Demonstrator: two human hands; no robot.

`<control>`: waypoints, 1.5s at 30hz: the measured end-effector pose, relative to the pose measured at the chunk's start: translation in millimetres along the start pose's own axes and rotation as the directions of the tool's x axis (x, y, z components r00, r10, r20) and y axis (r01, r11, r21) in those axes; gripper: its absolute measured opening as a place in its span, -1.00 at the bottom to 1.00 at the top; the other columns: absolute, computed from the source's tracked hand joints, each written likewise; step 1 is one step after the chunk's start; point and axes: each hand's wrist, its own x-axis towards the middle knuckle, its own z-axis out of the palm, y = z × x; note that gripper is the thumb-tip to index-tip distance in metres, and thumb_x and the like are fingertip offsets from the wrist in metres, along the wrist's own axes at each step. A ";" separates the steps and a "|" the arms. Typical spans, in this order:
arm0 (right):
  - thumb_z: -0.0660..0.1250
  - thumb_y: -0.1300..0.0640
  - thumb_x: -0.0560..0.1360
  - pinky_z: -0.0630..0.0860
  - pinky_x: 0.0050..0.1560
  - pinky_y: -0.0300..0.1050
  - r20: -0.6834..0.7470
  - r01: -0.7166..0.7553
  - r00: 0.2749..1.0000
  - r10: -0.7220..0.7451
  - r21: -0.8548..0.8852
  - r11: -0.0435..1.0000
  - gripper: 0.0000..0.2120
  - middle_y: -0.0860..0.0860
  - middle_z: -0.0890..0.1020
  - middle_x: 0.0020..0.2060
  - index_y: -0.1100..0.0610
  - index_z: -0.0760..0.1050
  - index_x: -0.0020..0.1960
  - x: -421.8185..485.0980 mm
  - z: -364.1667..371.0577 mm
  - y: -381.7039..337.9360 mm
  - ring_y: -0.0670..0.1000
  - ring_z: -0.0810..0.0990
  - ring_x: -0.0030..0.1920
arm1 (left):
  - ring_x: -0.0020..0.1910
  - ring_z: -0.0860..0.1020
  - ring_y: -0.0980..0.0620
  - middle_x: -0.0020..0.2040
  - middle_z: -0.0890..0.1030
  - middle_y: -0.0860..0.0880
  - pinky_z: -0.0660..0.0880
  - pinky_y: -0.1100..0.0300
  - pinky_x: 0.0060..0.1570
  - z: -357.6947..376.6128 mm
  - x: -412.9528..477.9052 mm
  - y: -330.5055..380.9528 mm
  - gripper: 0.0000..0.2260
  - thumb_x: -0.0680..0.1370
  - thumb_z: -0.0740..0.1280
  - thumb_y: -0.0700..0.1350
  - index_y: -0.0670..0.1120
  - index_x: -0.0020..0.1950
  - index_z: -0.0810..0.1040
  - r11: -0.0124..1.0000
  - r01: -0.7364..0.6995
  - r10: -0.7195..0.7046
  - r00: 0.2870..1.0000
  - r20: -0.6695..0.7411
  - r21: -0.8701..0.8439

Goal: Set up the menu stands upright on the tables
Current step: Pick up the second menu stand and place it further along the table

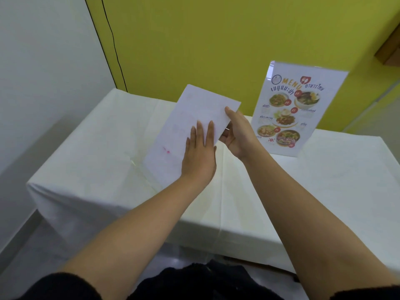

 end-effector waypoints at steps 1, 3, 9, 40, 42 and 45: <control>0.23 0.05 0.63 0.64 -0.09 -0.03 -0.003 0.019 1.000 -0.019 -0.007 1.000 -0.87 0.06 0.67 -0.02 0.05 0.50 0.12 -0.8 3.9 -3.1 0.07 0.67 -0.09 | 0.62 -0.07 -0.15 0.64 -0.11 -0.18 0.06 0.00 0.55 -6.3 2.1 2.1 -0.39 0.68 0.05 -0.24 -0.04 0.64 -0.19 0.999 0.014 -0.015 1.000 -0.026 -0.038; 0.30 -0.03 0.59 0.65 0.00 0.00 -0.027 0.073 0.997 -0.074 -0.053 0.996 -0.77 0.09 0.68 0.00 0.09 0.49 0.16 -1.8 11.3 -9.9 0.11 0.67 -0.11 | 0.60 0.11 -0.11 0.64 0.05 -0.13 0.26 0.05 0.46 -23.7 7.3 6.3 -0.36 0.63 0.06 -0.35 0.00 0.65 -0.08 0.993 0.022 -0.033 0.995 -0.093 -0.115; 0.16 -0.17 0.61 0.52 0.24 -0.07 -0.023 0.202 0.976 -0.216 -0.274 0.940 -0.66 -0.14 0.59 0.22 -0.13 0.43 0.33 0.5 24.7 -21.0 -0.05 0.66 0.15 | 0.08 0.61 -0.21 0.30 0.59 -0.06 0.30 0.12 -0.20 -79.5 27.6 7.6 -0.55 0.65 0.11 -0.23 -0.04 0.55 0.27 0.991 0.009 -0.054 0.937 -0.346 -0.131; -0.02 -0.05 0.63 0.46 0.15 0.02 -0.204 0.097 0.853 -0.480 -0.843 0.530 -0.52 0.04 0.47 0.36 0.09 0.18 0.51 20.3 37.7 52.5 0.11 0.51 0.29 | 0.30 0.52 -0.07 0.43 0.48 0.06 0.49 -0.11 0.27 -74.5 56.2 -118.8 -0.45 0.61 0.09 -0.02 0.12 0.61 0.10 0.540 0.413 -0.447 0.879 0.166 -0.733; -0.04 -0.07 0.60 0.47 0.24 0.11 -0.212 0.094 0.850 -0.482 -0.839 0.535 -0.47 0.03 0.45 0.41 0.07 0.15 0.53 27.3 30.1 43.3 0.11 0.49 0.33 | 0.23 0.57 -0.03 0.32 0.56 0.10 0.52 -0.11 0.23 -72.7 66.3 -115.0 -0.48 0.54 0.10 -0.01 0.15 0.53 0.25 0.492 0.390 -0.405 0.894 0.191 -0.779; -0.02 -0.02 0.63 0.45 0.25 0.09 -0.225 0.095 0.850 -0.476 -0.823 0.559 -0.49 0.03 0.40 0.46 0.04 0.09 0.56 39.4 18.7 26.6 0.15 0.48 0.35 | 0.19 0.57 0.03 0.27 0.58 0.12 0.53 -0.07 0.22 -71.0 88.0 -104.9 -0.56 0.57 0.12 -0.04 0.12 0.47 0.30 0.452 0.341 -0.325 0.924 0.204 -0.824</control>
